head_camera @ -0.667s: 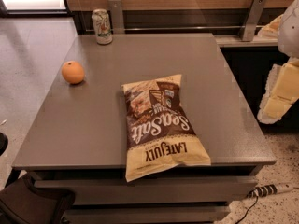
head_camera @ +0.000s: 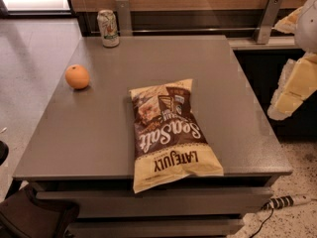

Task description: Pick 7up can

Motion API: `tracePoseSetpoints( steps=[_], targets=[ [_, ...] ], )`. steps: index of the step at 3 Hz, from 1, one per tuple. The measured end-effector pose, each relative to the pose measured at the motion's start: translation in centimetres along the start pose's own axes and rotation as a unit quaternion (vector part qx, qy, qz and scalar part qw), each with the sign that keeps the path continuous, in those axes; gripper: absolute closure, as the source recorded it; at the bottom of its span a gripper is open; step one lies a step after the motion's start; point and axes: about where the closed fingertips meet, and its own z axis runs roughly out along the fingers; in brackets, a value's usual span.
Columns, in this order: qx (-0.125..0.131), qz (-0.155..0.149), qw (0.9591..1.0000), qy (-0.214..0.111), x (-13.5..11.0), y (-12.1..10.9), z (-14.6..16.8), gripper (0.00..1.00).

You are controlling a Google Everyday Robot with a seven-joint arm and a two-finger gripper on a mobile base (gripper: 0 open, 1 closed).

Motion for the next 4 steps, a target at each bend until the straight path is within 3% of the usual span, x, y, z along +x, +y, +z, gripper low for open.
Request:
tracePoseSetpoints(
  steps=[1, 2, 3, 4],
  targets=[
    [0.032, 0.057, 0.9958, -0.065, -0.3, -1.9, 0.9, 0.0],
    [0.041, 0.11, 0.9808, -0.156, -0.8, -1.9, 3.3, 0.0],
    [0.068, 0.136, 0.9508, -0.27, -3.5, -4.7, 4.2, 0.0],
    [0.114, 0.182, 0.8851, -0.413, -6.9, -9.6, 2.9, 0.0]
  ],
)
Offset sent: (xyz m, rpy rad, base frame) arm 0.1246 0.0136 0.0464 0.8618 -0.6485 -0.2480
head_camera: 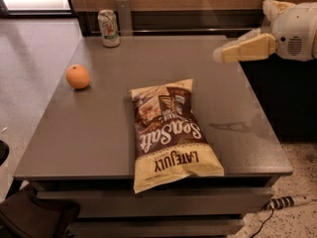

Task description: Pick 7up can

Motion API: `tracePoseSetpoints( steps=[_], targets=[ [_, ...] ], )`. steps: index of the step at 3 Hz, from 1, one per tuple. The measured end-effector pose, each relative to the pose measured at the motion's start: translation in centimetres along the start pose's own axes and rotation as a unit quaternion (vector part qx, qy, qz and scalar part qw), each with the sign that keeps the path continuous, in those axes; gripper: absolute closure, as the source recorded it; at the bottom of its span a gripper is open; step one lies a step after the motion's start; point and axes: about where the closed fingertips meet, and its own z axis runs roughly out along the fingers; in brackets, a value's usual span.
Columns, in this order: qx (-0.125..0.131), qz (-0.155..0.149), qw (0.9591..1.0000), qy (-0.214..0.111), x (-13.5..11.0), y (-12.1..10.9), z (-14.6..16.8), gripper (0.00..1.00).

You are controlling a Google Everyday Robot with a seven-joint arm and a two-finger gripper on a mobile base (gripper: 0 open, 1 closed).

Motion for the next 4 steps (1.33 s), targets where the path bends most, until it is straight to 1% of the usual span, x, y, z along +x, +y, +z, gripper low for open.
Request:
tracePoseSetpoints(
  steps=[1, 2, 3, 4],
  targets=[
    [0.019, 0.072, 0.9934, -0.088, -3.2, -2.5, 2.1, 0.0],
    [0.021, 0.081, 0.9917, -0.098, -3.7, -2.6, 2.4, 0.0],
    [0.021, 0.081, 0.9917, -0.098, -3.7, -2.6, 2.4, 0.0],
    [0.029, 0.049, 0.995, -0.082, -4.7, -1.8, 4.6, 0.0]
  ],
)
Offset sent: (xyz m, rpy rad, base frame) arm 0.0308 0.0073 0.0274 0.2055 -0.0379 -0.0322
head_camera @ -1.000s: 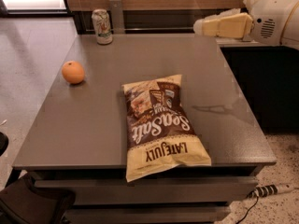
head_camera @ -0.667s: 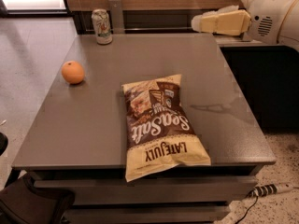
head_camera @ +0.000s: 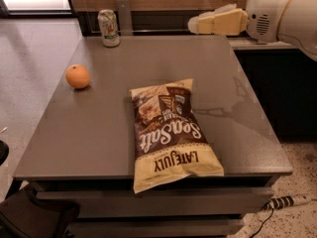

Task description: Pick 7up can

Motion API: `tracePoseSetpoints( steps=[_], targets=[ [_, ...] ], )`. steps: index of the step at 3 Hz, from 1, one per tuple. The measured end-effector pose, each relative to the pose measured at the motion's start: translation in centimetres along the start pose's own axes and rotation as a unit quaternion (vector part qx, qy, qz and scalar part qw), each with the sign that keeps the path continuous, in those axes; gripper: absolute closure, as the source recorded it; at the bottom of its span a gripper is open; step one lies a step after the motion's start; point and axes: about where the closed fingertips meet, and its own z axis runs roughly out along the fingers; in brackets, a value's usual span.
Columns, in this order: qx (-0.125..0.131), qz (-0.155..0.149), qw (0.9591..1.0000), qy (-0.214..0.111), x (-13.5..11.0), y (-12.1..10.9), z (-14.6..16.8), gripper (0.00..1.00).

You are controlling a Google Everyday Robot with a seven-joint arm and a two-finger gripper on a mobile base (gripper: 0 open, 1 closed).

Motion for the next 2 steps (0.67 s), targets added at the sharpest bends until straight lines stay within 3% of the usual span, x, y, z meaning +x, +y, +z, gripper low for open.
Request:
tracePoseSetpoints(
  steps=[1, 2],
  targets=[
    [-0.01, -0.031, 0.9993, 0.019, 1.3, 3.3, 7.8, 0.0],
    [-0.022, -0.025, 0.9992, 0.023, 2.7, 4.8, 12.7, 0.0]
  ],
)
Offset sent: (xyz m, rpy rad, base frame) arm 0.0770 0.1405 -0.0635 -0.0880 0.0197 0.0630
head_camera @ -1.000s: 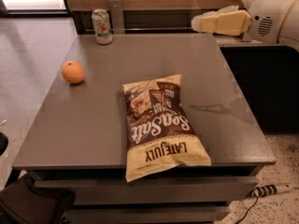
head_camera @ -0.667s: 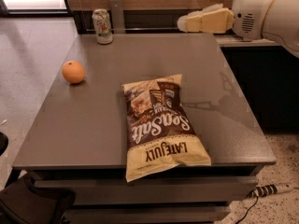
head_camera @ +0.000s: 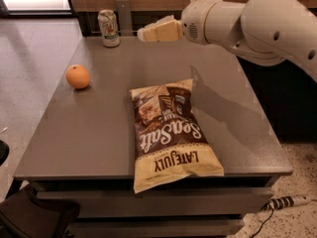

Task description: Pick 7up can

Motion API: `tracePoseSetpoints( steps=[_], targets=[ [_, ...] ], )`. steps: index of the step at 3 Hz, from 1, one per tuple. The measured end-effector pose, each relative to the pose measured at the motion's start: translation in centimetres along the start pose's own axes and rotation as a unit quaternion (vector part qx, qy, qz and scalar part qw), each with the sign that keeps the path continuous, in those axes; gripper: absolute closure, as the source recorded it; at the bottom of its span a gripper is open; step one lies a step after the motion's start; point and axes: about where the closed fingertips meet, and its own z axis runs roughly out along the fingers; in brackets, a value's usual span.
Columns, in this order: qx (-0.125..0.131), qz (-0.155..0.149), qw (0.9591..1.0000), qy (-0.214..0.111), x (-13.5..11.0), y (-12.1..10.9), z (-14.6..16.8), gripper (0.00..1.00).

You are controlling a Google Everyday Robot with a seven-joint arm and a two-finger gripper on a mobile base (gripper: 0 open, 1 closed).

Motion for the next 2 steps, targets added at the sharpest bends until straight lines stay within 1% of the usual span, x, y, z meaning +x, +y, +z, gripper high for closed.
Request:
tracePoseSetpoints(
  steps=[1, 2],
  targets=[
    [-0.016, 0.03, 0.9994, -0.009, 0.8, 0.8, 5.7, 0.0],
    [-0.041, 0.071, 0.9962, -0.031, 1.3, 1.3, 10.7, 0.0]
  ],
)
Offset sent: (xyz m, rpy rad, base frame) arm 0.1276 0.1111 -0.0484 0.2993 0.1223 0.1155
